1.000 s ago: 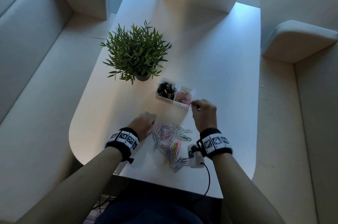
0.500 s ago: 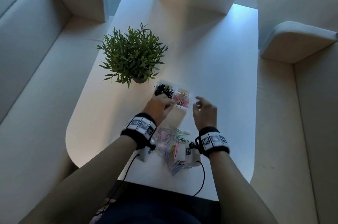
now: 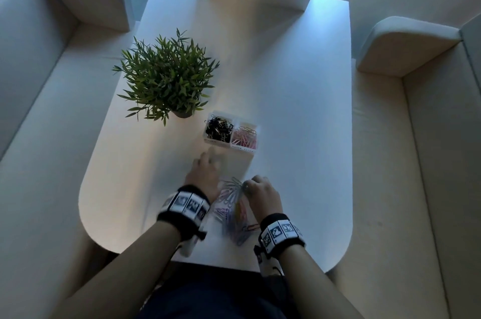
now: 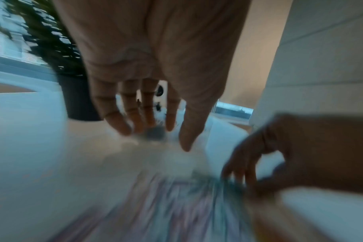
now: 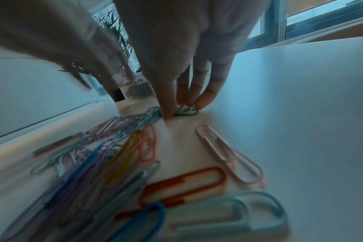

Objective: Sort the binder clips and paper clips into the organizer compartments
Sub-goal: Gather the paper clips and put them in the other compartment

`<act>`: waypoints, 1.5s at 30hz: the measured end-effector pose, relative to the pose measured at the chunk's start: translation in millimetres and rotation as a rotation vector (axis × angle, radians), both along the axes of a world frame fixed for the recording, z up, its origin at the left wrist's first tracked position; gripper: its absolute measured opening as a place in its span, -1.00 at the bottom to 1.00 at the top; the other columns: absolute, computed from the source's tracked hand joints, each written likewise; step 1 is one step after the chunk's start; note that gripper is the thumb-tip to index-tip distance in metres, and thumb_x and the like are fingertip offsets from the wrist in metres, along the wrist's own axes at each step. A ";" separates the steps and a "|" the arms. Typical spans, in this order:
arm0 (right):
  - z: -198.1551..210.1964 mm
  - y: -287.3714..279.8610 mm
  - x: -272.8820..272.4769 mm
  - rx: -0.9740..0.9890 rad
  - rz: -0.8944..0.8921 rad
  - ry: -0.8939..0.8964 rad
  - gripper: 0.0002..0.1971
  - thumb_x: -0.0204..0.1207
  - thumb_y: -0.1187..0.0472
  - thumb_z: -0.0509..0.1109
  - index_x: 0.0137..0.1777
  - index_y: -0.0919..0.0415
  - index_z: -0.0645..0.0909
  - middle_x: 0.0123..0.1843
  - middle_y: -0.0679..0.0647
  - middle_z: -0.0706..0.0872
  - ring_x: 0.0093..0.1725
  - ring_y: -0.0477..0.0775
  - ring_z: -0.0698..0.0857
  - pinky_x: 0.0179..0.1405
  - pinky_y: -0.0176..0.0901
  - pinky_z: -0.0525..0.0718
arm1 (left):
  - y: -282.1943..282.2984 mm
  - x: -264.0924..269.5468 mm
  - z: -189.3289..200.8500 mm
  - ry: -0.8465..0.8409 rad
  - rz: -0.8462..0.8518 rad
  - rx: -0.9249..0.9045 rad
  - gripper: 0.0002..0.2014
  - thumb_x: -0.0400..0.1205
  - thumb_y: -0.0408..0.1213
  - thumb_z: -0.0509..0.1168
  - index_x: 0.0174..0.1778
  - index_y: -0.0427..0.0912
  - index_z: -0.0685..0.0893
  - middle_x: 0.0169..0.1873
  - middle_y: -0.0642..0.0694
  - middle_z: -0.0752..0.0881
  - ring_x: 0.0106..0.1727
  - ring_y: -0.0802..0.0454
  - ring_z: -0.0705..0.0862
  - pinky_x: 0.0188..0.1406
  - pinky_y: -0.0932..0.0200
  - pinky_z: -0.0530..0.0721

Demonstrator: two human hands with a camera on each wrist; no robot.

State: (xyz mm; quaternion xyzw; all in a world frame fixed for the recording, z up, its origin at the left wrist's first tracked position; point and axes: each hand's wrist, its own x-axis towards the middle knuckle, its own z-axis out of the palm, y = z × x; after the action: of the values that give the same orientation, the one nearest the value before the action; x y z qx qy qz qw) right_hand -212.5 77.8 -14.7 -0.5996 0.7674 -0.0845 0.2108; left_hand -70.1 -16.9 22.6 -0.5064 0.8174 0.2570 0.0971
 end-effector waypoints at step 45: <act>15.4 -1.3 -46.2 -0.195 -0.362 -0.264 -0.80 0.44 0.37 0.42 0.04 0.24 0.74 -0.08 0.14 0.79 -0.17 0.08 0.71 0.01 0.00 0.70 | -32.7 -45.6 49.9 0.315 0.153 -0.056 -0.85 0.54 -0.39 0.31 -0.07 -0.22 0.78 -0.09 -0.19 0.79 -0.08 -0.09 0.70 0.07 0.06 0.66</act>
State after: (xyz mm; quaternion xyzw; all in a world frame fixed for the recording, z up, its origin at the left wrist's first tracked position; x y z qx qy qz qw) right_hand -258.6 76.6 0.7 -0.4537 0.8162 -0.2722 0.2319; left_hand -115.6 -49.7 72.5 -0.5230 0.7884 0.3170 -0.0664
